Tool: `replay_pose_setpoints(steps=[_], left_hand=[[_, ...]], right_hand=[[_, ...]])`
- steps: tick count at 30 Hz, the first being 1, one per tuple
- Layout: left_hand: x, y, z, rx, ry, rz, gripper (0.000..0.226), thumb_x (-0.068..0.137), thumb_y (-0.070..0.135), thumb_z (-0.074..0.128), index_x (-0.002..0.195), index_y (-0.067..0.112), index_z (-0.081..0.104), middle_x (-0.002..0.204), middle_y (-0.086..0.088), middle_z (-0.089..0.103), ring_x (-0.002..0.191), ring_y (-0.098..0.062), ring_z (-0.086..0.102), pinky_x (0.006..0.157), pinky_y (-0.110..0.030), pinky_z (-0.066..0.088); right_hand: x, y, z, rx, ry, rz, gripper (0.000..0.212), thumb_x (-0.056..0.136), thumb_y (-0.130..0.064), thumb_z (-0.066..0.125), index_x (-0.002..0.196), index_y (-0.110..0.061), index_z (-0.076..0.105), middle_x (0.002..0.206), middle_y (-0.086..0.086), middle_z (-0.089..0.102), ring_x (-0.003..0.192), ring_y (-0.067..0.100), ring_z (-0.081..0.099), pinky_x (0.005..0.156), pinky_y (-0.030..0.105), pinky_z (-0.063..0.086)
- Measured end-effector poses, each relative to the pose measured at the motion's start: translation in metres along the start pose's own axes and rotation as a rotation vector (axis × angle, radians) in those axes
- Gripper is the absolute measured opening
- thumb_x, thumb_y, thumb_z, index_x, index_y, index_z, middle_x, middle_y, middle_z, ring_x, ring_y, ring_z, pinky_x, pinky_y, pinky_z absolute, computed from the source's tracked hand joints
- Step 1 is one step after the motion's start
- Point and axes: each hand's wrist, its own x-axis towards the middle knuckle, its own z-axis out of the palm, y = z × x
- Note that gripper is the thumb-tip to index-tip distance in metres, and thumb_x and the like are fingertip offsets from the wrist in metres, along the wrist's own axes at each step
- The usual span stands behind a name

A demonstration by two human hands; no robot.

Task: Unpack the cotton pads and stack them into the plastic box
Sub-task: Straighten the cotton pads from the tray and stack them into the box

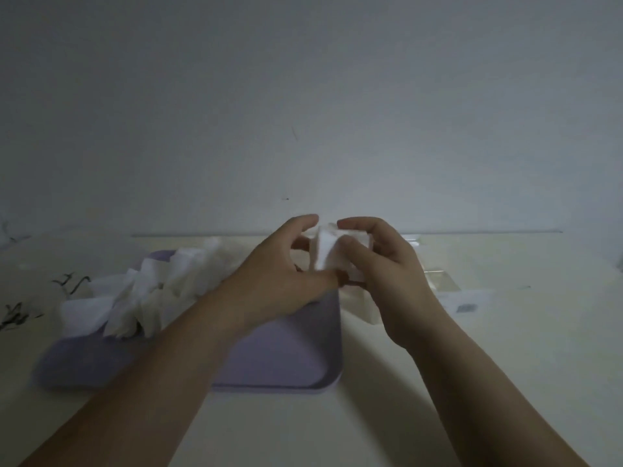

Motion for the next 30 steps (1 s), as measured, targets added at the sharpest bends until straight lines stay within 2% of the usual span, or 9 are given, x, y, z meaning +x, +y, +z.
replay_pose_setpoints(steps=[5, 9, 12, 17, 23, 25, 26, 28, 30], left_hand=[[0.007, -0.01, 0.013, 0.372, 0.035, 0.199, 0.121, 0.061, 0.039, 0.091, 0.154, 0.059, 0.016, 0.139, 0.019, 0.046, 0.107, -0.007, 0.068, 0.097, -0.035, 0.057], [0.013, -0.003, 0.014, 0.634, 0.056, 0.251, 0.095, 0.069, 0.044, 0.081, 0.148, 0.055, 0.029, 0.137, 0.019, 0.053, 0.12, -0.009, 0.061, 0.098, -0.036, 0.054], [0.012, 0.0, 0.018, 0.75, 0.069, 0.213, 0.07, 0.071, 0.04, 0.076, 0.134, 0.045, 0.046, 0.122, 0.017, 0.06, 0.108, -0.015, 0.064, 0.089, -0.041, 0.057], [0.009, 0.006, 0.02, 0.665, 0.21, 0.216, 0.027, 0.074, 0.036, 0.075, 0.092, 0.031, 0.055, 0.085, 0.011, 0.066, 0.079, -0.016, 0.065, 0.068, -0.041, 0.057], [0.014, 0.017, 0.022, 0.581, 0.284, 0.214, 0.024, 0.077, 0.033, 0.076, 0.08, 0.027, 0.053, 0.074, 0.009, 0.064, 0.07, -0.011, 0.062, 0.064, -0.039, 0.056], [0.018, 0.018, 0.027, 0.494, 0.216, 0.223, 0.026, 0.078, 0.035, 0.079, 0.097, 0.035, 0.061, 0.091, 0.012, 0.069, 0.084, -0.01, 0.067, 0.07, -0.034, 0.059], [0.021, 0.017, 0.032, 0.476, 0.158, 0.228, 0.047, 0.077, 0.036, 0.081, 0.118, 0.041, 0.06, 0.11, 0.015, 0.068, 0.097, -0.009, 0.067, 0.079, -0.031, 0.059], [0.024, 0.013, 0.041, 0.453, 0.05, 0.205, 0.094, 0.077, 0.036, 0.084, 0.155, 0.043, 0.032, 0.144, 0.016, 0.05, 0.117, -0.007, 0.059, 0.098, -0.03, 0.053], [0.029, 0.014, 0.053, 0.437, 0.026, 0.162, 0.1, 0.082, 0.036, 0.078, 0.16, 0.042, 0.016, 0.155, 0.016, 0.037, 0.124, -0.007, 0.054, 0.105, -0.035, 0.05]], right_hand=[[0.002, 0.002, -0.004, -0.085, -0.028, 0.055, 0.011, 0.099, -0.019, 0.064, 0.107, -0.024, 0.071, 0.11, 0.011, 0.077, 0.103, 0.034, 0.076, 0.081, 0.052, 0.064], [0.0, 0.001, -0.002, -0.172, -0.007, 0.052, 0.027, 0.097, -0.029, 0.073, 0.122, -0.028, 0.063, 0.114, 0.002, 0.072, 0.104, 0.02, 0.075, 0.086, 0.044, 0.066], [-0.003, -0.003, -0.002, -0.215, 0.02, 0.045, 0.051, 0.093, -0.033, 0.079, 0.139, -0.03, 0.056, 0.119, 0.002, 0.07, 0.102, 0.018, 0.076, 0.088, 0.042, 0.065], [0.003, -0.006, -0.006, -0.071, -0.003, 0.15, 0.078, 0.072, -0.039, 0.091, 0.14, -0.017, 0.059, 0.118, 0.008, 0.077, 0.102, 0.023, 0.08, 0.093, 0.047, 0.065], [0.001, -0.014, -0.014, -0.03, -0.169, 0.177, 0.034, 0.088, -0.029, 0.083, 0.109, -0.002, 0.08, 0.11, 0.019, 0.081, 0.11, 0.035, 0.077, 0.102, 0.05, 0.06], [0.001, -0.018, -0.016, -0.063, -0.069, 0.131, 0.031, 0.088, -0.026, 0.083, 0.102, 0.001, 0.079, 0.103, 0.023, 0.08, 0.104, 0.04, 0.077, 0.096, 0.055, 0.062], [0.001, -0.021, -0.019, -0.118, 0.008, 0.091, 0.032, 0.086, -0.027, 0.082, 0.098, 0.002, 0.078, 0.098, 0.024, 0.079, 0.099, 0.042, 0.077, 0.09, 0.059, 0.063], [0.005, -0.025, -0.026, -0.313, 0.191, -0.019, 0.031, 0.083, -0.031, 0.078, 0.089, -0.001, 0.075, 0.086, 0.021, 0.076, 0.082, 0.036, 0.077, 0.071, 0.056, 0.063], [0.008, -0.033, -0.044, -0.524, 0.378, -0.116, 0.025, 0.083, -0.031, 0.073, 0.081, -0.007, 0.068, 0.071, 0.008, 0.067, 0.063, 0.02, 0.063, 0.054, 0.039, 0.047]])
